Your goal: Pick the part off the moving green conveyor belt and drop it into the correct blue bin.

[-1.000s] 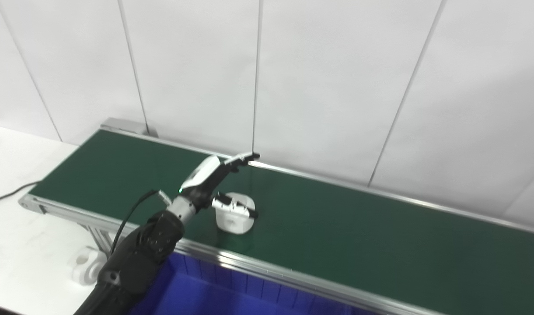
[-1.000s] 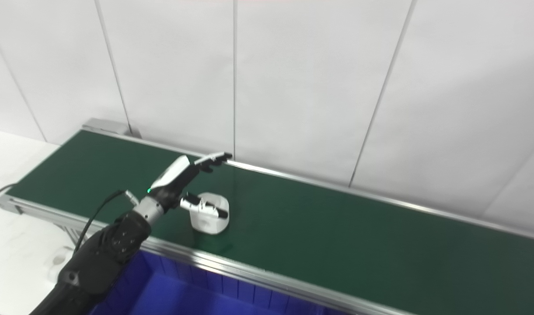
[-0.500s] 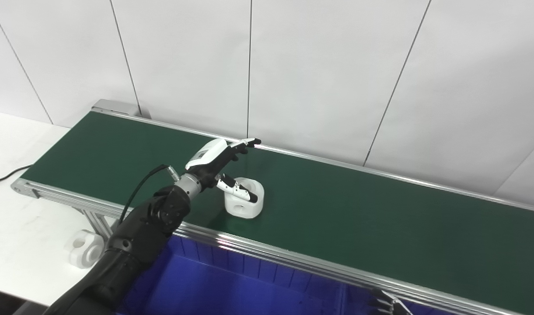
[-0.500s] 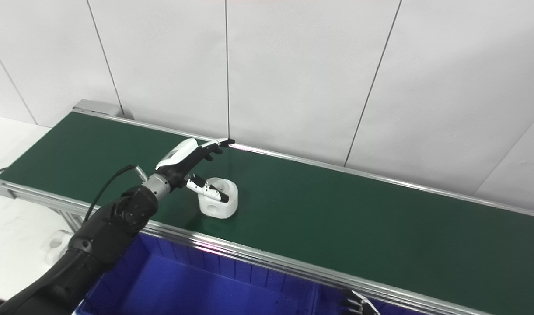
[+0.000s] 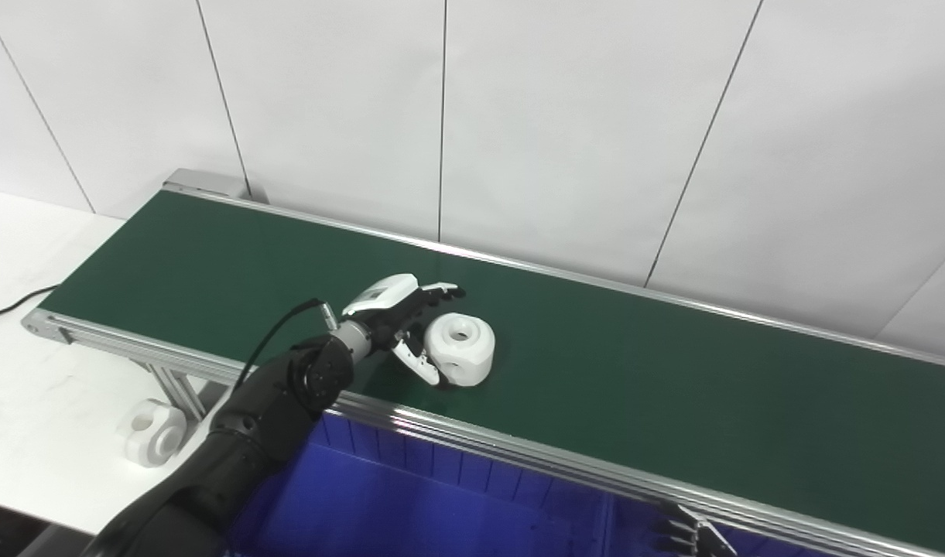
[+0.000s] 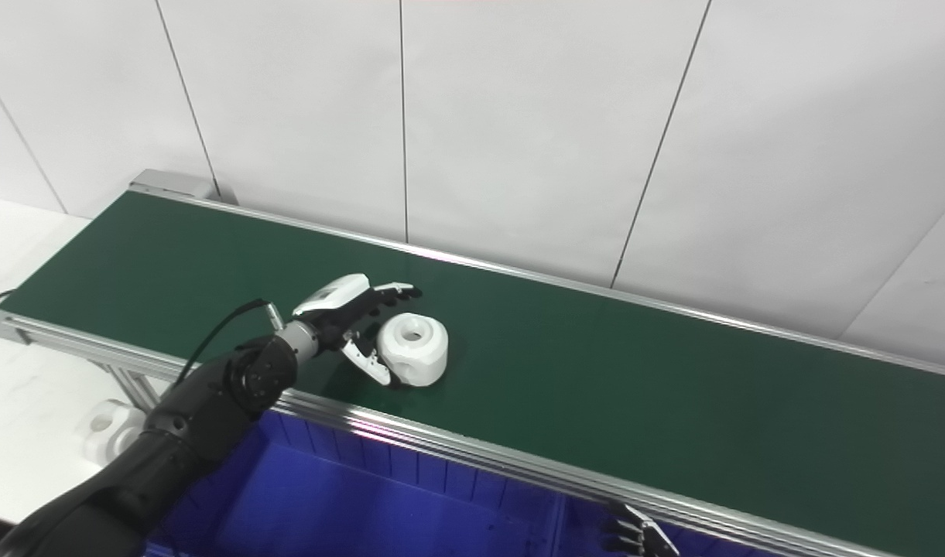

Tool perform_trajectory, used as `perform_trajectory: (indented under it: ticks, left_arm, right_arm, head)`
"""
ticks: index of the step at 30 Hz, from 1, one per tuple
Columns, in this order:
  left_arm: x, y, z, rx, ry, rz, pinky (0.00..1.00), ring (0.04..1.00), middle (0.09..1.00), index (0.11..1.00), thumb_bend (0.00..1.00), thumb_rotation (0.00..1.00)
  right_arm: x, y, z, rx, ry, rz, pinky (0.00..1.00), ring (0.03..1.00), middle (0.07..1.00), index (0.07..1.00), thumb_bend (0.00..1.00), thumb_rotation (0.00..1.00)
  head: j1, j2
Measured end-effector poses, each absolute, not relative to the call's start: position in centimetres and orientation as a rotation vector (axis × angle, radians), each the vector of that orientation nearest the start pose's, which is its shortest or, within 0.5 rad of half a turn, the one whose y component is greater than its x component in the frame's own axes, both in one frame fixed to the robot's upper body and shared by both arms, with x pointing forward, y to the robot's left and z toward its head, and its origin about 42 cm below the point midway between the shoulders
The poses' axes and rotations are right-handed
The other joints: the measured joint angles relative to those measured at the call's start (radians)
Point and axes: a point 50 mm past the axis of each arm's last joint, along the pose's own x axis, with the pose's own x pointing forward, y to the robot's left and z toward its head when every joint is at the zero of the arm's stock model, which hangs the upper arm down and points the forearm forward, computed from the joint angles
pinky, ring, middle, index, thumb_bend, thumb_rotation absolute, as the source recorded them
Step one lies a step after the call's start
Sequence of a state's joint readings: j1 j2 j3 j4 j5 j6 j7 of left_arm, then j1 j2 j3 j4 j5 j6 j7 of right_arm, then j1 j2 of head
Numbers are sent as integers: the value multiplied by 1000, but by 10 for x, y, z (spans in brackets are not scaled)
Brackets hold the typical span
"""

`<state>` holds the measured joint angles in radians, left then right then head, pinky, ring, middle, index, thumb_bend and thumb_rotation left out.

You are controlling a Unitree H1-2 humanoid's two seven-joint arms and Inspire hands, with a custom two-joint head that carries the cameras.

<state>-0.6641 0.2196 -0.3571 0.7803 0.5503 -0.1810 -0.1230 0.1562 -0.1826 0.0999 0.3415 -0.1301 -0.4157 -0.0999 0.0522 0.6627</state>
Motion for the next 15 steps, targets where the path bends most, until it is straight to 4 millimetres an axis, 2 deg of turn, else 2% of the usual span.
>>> perform_trajectory:
  ticks: [1,2,3,4,6,12,15]
  left_arm:
    - [469,185,120,980,-42,-521,724,776,795,780,746,0]
    - [469,184,119,975,-46,-516,654,693,722,729,704,0]
    - [469,183,116,957,-59,-511,618,650,684,703,682,0]
    - [468,181,114,943,-64,-503,558,583,568,586,584,0]
    - [467,177,111,918,-89,-486,512,538,510,522,533,0]
    - [461,163,106,810,-137,-474,490,519,485,504,516,0]
    - [460,163,104,770,-136,-463,485,513,481,508,515,0]
  right_arm:
    - [201,-267,-2,-290,75,38,584,668,709,775,584,457]
    - [201,-267,-2,-288,75,37,593,672,710,776,584,452]
    - [201,-268,-2,-285,75,36,597,675,711,776,584,450]
    - [201,-268,-2,-282,76,34,591,671,709,775,590,451]
    - [201,-269,-2,-276,76,30,592,670,707,774,594,457]
    - [201,-269,-2,-276,76,29,581,664,705,775,591,460]
    - [201,-268,-2,-274,76,29,581,667,707,775,589,451]
  head:
    - [0,0]
    - [0,0]
    - [0,0]
    - [0,0]
    - [0,0]
    - [-5,8]
    - [-8,8]
